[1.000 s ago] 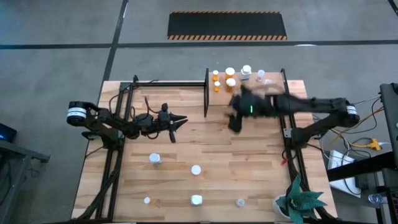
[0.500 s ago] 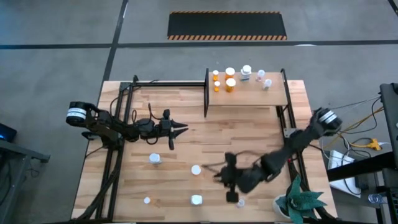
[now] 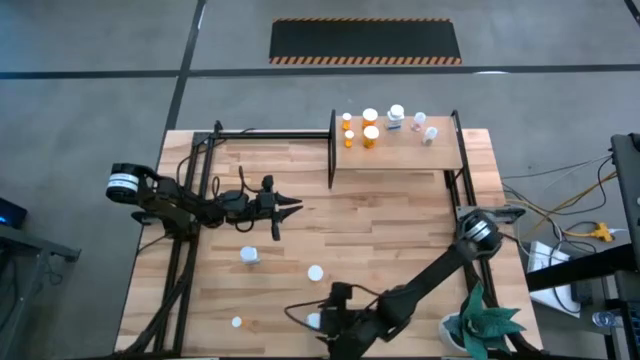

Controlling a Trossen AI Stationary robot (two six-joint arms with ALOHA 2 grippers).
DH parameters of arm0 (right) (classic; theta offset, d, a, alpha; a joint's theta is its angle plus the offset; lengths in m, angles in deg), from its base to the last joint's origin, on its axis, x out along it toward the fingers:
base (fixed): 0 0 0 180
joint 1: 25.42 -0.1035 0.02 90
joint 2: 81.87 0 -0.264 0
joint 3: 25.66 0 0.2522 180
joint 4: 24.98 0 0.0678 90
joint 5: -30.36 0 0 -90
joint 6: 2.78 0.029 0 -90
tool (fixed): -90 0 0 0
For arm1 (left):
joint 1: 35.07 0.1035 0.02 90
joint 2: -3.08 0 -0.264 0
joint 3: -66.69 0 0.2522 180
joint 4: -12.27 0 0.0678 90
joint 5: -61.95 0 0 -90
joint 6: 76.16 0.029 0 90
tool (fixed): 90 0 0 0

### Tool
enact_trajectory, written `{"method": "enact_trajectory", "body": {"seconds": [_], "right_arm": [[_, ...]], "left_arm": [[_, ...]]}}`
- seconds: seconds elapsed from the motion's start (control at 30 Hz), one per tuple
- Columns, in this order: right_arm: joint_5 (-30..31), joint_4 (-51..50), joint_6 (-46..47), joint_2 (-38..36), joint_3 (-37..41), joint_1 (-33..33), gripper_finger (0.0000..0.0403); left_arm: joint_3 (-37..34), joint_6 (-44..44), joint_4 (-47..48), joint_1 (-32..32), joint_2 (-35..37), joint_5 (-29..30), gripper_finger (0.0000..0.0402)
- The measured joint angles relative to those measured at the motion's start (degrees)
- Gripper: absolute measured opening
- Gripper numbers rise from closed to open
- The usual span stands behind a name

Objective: Pick and place medicine bottles onto shelf by color
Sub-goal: Put the bottom white pill bottle on the shelf aligned with the other white pill bottle

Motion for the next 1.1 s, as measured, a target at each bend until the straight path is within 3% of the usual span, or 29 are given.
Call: {"method": "enact_trajectory", "body": {"seconds": [0.1, 0.27, 0.63, 0.93, 1.1], "right_arm": [[-0.82, -2.59, -0.08, 3.05, -4.07, 0.14, 0.0361], [-0.86, -6.41, -0.12, 6.49, -8.70, 0.60, 0.0354], [-2.46, -8.08, 1.10, 8.24, -9.58, 1.99, 0.0277], [-3.92, -6.64, 1.10, 8.22, -9.09, 2.02, 0.0164], [-3.98, -8.71, -1.84, 7.29, -9.76, 2.02, 0.0160]], "left_arm": [[0.00, 0.00, 0.17, 0.00, 0.00, -0.13, 0.0051], [0.00, 0.00, 0.18, 0.00, 0.00, -0.17, 0.0051], [0.00, -0.04, 0.42, -0.26, 0.00, -0.24, 0.0051], [0.00, -0.07, 0.48, -0.28, 0.00, -0.26, 0.0051], [0.00, -0.04, 0.48, -0.28, 0.00, -0.26, 0.0051]]}}
